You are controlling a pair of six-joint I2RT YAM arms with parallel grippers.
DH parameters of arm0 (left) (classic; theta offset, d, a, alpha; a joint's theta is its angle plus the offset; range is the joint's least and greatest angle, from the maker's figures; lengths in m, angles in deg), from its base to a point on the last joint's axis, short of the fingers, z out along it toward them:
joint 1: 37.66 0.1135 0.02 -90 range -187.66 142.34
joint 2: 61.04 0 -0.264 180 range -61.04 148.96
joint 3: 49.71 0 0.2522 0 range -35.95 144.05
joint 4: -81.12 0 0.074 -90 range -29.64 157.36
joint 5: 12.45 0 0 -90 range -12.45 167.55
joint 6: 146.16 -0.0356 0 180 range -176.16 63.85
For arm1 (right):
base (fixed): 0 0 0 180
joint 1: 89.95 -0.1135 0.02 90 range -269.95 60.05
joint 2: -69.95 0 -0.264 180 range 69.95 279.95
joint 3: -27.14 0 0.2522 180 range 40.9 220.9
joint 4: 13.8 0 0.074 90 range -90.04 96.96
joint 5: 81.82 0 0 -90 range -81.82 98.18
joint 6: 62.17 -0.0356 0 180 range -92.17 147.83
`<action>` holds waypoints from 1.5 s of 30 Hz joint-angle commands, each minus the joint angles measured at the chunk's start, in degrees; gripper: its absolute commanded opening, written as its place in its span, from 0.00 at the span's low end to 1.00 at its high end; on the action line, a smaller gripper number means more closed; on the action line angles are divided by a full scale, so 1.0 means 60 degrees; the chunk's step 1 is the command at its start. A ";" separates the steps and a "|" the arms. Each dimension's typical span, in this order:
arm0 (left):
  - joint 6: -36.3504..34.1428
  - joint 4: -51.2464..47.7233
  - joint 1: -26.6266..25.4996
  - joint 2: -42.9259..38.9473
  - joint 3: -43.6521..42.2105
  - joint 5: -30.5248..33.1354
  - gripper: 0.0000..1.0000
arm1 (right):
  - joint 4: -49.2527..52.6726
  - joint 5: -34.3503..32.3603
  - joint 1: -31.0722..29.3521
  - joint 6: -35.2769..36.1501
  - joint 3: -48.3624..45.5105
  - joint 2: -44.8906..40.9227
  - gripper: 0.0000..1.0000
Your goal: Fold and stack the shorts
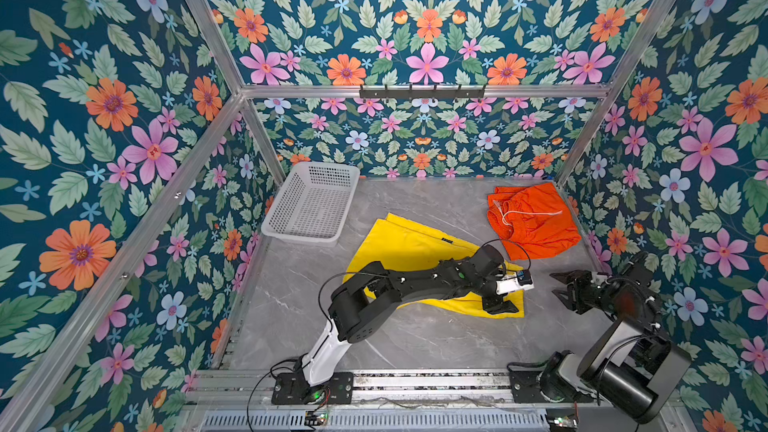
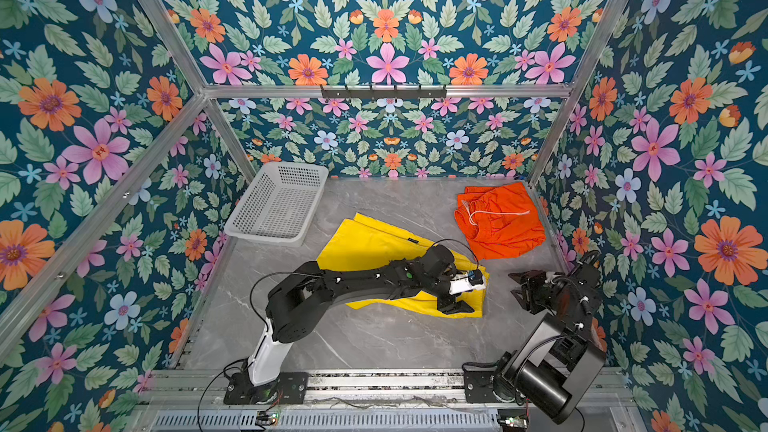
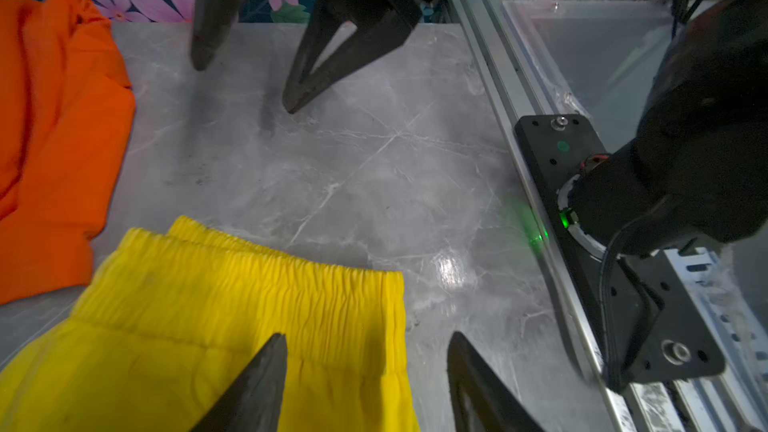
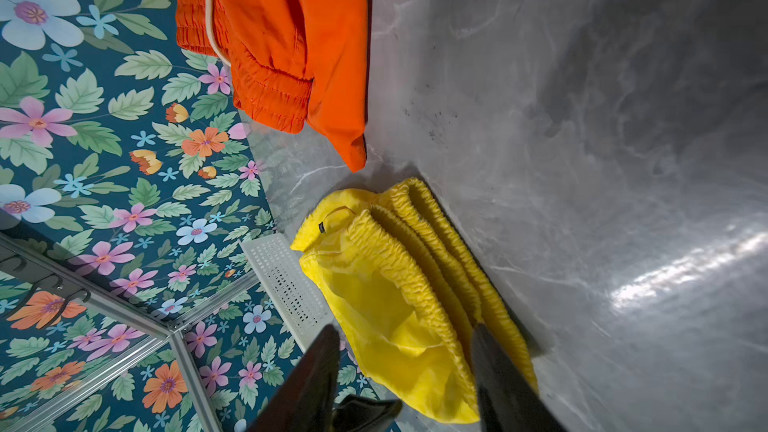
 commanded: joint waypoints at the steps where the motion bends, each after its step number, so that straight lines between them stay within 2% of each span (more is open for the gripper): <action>1: -0.0553 -0.0415 -0.0167 0.0432 0.0308 0.0518 0.64 | -0.0124 -0.0035 0.0023 -0.0111 -0.0121 -0.0107 0.52; 8: -0.0913 -0.0554 -0.0423 0.0978 0.0318 0.1877 0.64 | -0.0618 0.0153 0.0022 -0.0357 -0.0582 -0.0142 0.53; 13: -0.0437 0.0389 -0.0419 0.0768 -0.0189 0.2579 0.46 | -0.0645 -0.0065 0.0008 -0.0249 -0.0969 -0.0489 0.53; 16: 0.0010 0.1163 -0.0398 0.0374 -0.0614 0.2585 0.36 | -0.0694 -0.0215 0.0008 -0.0250 -0.1210 -0.0939 0.53; 19: 0.0402 0.2149 -0.0372 -0.0054 -0.1173 0.2332 0.31 | -0.0678 -0.0145 -0.0011 -0.0436 -0.1366 -0.1292 0.52; 22: 0.0671 0.3244 -0.0353 -0.0406 -0.1732 0.2125 0.30 | -0.0648 -0.0020 -0.0049 -0.1056 -0.1569 -0.1294 0.53; 24: 0.0783 0.3660 -0.0355 -0.0490 -0.1885 0.1983 0.29 | -0.0654 0.0713 -0.0160 -0.1117 -0.1592 -0.0858 0.54; 27: 0.0918 0.4042 -0.0355 -0.0490 -0.1982 0.1908 0.28 | -0.0405 0.1063 -0.0931 -0.0880 -0.1401 -0.0004 0.55; 30: 0.0927 0.4172 -0.0354 -0.0508 -0.2028 0.1931 0.29 | -0.0641 0.1140 -0.1653 -0.1055 -0.1391 0.0577 0.56; 34: 0.0827 0.4277 -0.0358 -0.0566 -0.2093 0.2076 0.28 | -0.1342 0.1357 -0.2001 -0.1556 -0.1629 0.0836 0.57; 45: 0.0591 0.4020 -0.0368 -0.0347 -0.1926 0.1313 0.29 | -0.2403 0.2094 -0.2165 -0.2100 -0.1854 0.0891 0.58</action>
